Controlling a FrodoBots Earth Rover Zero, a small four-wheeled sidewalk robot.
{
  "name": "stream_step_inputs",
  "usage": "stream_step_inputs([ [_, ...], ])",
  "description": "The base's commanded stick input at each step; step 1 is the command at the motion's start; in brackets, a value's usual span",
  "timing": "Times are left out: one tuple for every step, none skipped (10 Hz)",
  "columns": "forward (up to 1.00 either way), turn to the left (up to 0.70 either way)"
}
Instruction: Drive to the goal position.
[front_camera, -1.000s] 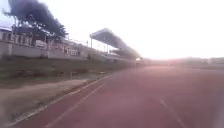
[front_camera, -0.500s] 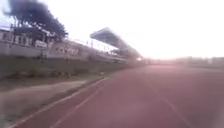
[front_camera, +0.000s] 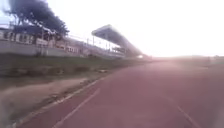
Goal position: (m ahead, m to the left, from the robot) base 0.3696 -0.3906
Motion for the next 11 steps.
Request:
stream_step_inputs([
  [0.7, 0.0],
  [0.7, 0.0],
  [0.7, 0.0],
  [0.7, -0.02],
  [0.7, -0.06],
  [0.7, -0.11],
  [0.7, -0.15],
  [0.7, -0.19],
  [0.7, -0.24],
  [0.7, -0.28],
  [0.7, -0.32],
])
